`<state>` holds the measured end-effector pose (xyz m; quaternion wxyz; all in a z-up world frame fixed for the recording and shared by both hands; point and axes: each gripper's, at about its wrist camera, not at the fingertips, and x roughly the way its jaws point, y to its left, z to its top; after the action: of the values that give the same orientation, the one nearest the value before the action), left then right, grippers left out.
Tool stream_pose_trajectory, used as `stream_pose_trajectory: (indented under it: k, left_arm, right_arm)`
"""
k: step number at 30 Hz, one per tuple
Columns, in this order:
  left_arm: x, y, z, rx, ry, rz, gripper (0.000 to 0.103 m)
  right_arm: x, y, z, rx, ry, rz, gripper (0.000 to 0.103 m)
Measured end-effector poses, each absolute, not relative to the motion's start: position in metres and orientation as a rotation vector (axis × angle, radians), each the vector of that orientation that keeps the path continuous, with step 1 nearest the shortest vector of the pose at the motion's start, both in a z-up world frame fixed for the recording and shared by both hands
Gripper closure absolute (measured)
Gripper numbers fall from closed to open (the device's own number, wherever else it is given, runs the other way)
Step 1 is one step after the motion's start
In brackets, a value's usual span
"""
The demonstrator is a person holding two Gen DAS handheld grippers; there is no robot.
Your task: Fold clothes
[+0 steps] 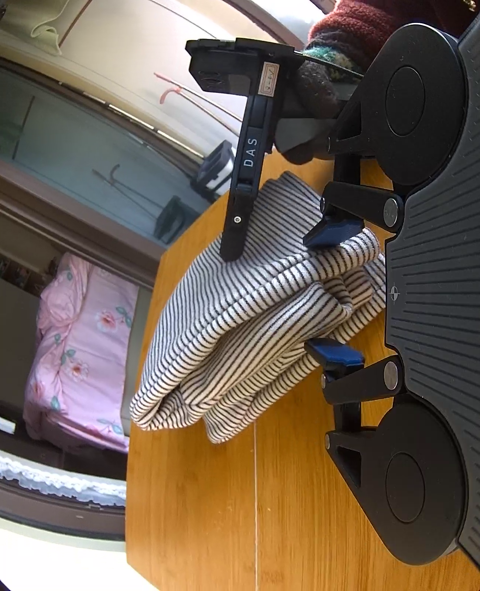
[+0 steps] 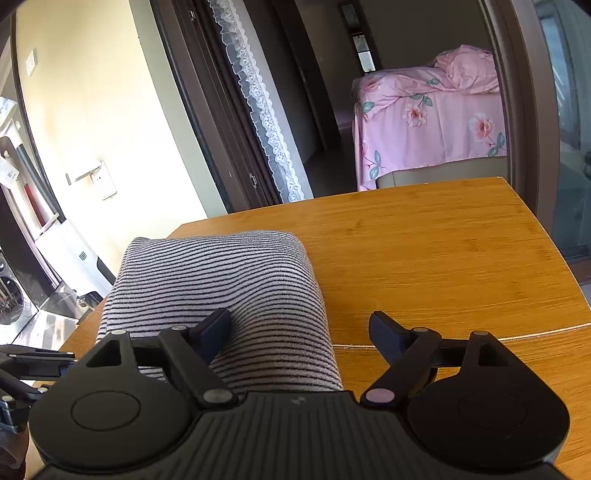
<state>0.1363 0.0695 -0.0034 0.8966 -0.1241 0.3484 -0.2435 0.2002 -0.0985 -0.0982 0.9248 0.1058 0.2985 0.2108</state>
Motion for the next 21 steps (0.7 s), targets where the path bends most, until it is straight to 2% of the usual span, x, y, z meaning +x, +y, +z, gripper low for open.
stream_pose_trajectory:
  k: [2,3,4,5,10,13,15,16,18,21]
  left_arm:
    - [0.135,0.074,0.006,-0.277,0.693,-0.504,0.029]
    - [0.136,0.077,0.011,-0.291,0.681,-0.505,0.018]
    - [0.142,0.077,0.01,-0.308,0.697,-0.506,0.011]
    - [0.148,0.077,0.01,-0.325,0.713,-0.506,0.01]
    - [0.171,0.073,-0.012,-0.4,0.82,-0.504,0.012]
    - [0.173,0.073,-0.02,-0.421,0.813,-0.512,0.014]
    - [0.174,0.074,-0.021,-0.413,0.81,-0.511,0.019]
    - [0.175,0.076,-0.02,-0.408,0.81,-0.506,0.022]
    - [0.17,0.082,-0.007,-0.374,0.76,-0.484,0.031]
    - [0.158,0.094,0.029,-0.3,0.595,-0.415,0.031]
  right_arm:
    - [0.202,-0.1,-0.097,0.234,0.641,0.452,0.021]
    - [0.202,-0.1,-0.097,0.245,0.66,0.468,0.021]
    - [0.202,-0.1,-0.097,0.254,0.676,0.483,0.021]
    - [0.201,-0.1,-0.098,0.262,0.691,0.497,0.02]
    - [0.196,-0.104,-0.099,0.295,0.738,0.534,0.02]
    - [0.197,-0.104,-0.096,0.278,0.747,0.545,0.021]
    - [0.196,-0.098,-0.093,0.238,0.74,0.551,0.029]
    - [0.195,-0.095,-0.091,0.214,0.735,0.554,0.029]
    - [0.193,-0.087,-0.089,0.171,0.723,0.557,0.029]
    - [0.192,-0.078,-0.089,0.131,0.71,0.566,0.029]
